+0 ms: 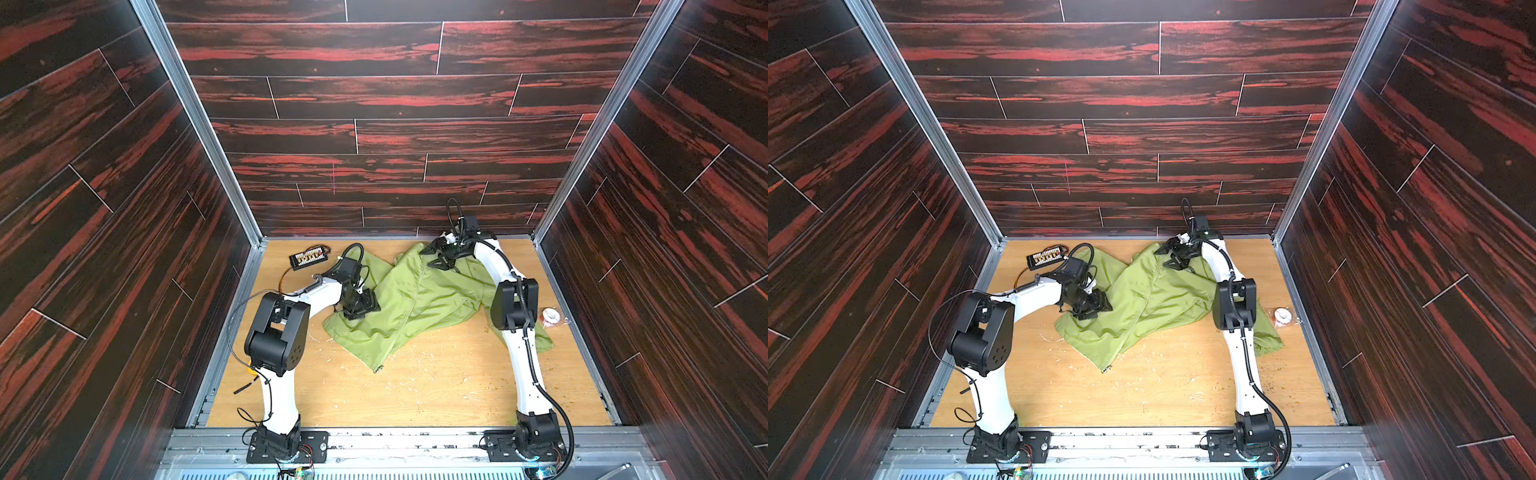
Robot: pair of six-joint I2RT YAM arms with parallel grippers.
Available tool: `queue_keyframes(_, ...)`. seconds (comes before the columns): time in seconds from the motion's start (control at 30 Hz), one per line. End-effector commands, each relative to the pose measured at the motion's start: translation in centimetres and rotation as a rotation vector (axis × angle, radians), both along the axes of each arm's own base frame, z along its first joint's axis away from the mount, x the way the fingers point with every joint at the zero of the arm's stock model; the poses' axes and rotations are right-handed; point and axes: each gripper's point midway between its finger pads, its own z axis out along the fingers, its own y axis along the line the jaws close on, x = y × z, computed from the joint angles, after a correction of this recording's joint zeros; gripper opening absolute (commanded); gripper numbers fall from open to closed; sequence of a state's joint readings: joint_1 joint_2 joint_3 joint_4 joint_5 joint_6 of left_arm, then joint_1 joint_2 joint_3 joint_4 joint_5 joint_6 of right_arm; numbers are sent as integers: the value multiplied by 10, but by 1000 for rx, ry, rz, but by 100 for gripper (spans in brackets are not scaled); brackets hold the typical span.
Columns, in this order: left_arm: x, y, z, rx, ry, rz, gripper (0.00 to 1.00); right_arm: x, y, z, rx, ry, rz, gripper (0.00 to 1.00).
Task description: Zip up the jacket
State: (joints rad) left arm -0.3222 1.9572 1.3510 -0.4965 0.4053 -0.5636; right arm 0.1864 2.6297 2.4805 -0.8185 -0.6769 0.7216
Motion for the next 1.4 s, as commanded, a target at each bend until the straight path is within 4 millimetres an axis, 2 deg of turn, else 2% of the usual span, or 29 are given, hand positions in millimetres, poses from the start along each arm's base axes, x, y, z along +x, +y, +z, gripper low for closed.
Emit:
queue_keyframes(0.0, 20, -1, 53, -6, -120, -22, 66, -17, -14, 102, -57, -183, 6, 62)
queue_keyframes(0.07, 29, -5, 70, -15, -165, -38, 66, -28, -27, 108, -127, -175, -21, 62)
queue_keyframes(0.13, 32, -6, 78, 6, -178, -51, 67, -42, -40, 109, -201, -154, -39, 62)
queue_keyframes(0.27, 53, -3, 85, 116, -249, -61, 68, -81, -62, 97, -319, -108, -61, 62)
queue_keyframes(0.37, 66, -11, 89, 173, -296, -101, 68, -116, -72, 84, -352, -74, -67, 62)
queue_keyframes(0.57, 93, -43, 97, 222, -398, -195, 70, -188, -69, 44, -350, 51, -54, 62)
queue_keyframes(0.67, 107, -56, 94, 211, -406, -221, 70, -212, -62, 28, -311, 106, -51, 63)
queue_keyframes(0.8, 117, -74, 81, 179, -386, -267, 70, -215, -56, 7, -287, 147, -51, 63)
queue_keyframes(1.0, 123, -92, 57, 165, -346, -325, 70, -194, -46, -8, -271, 159, -56, 62)
queue_keyframes(1.07, 126, -94, 50, 167, -334, -316, 66, -191, -42, -15, -259, 174, -53, 57)
queue_keyframes(1.13, 131, -92, 44, 173, -325, -291, 50, -191, -40, -22, -252, 189, -52, 45)
queue_keyframes(1.17, 134, -90, 42, 176, -321, -273, 46, -191, -39, -24, -248, 193, -48, 39)
queue_keyframes(1.23, 139, -82, 43, 187, -318, -232, 24, -193, -39, -26, -249, 195, -44, 25)
queue_keyframes(1.27, 142, -79, 44, 190, -319, -212, 17, -194, -40, -26, -252, 194, -43, 20)
queue_keyframes(1.33, 149, -67, 48, 195, -321, -159, 3, -197, -41, -22, -259, 183, -37, 10)
queue_keyframes(1.37, 152, -61, 50, 199, -321, -137, 1, -198, -42, -19, -263, 175, -32, 6)
